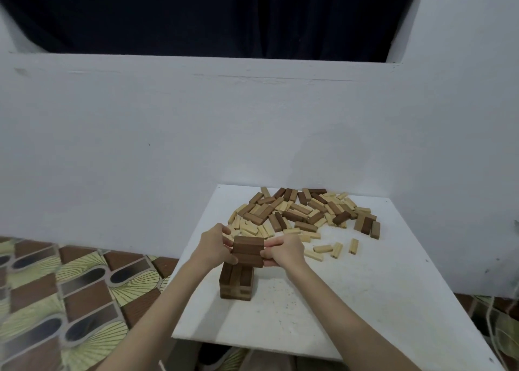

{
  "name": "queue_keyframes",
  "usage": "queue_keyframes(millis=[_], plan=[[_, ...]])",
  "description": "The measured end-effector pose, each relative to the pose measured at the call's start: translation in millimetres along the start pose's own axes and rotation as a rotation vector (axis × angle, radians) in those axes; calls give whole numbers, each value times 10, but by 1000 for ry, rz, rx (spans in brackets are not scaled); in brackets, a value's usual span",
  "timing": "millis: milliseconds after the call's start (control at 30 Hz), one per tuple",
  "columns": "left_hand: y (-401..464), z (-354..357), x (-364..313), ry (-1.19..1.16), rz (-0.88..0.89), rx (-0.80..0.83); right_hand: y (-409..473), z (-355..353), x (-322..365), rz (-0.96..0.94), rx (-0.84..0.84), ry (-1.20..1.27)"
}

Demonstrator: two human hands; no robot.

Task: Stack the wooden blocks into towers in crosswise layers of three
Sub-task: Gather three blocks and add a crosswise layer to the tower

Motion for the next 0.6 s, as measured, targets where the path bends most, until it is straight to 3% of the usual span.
queue_keyframes(millis=[600], plan=[[-124,11,289,19,-48,68,-40,230,-188,55,-11,-48]])
Point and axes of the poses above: each hand's wrist, its own y-axis towards the middle knuckle, its own z-axis out of the palm, x = y × z, the point moved 8 cm from there along y, towards the middle knuckle, and after that the axes turned 14 degrees about z, right-handed, at the moved point
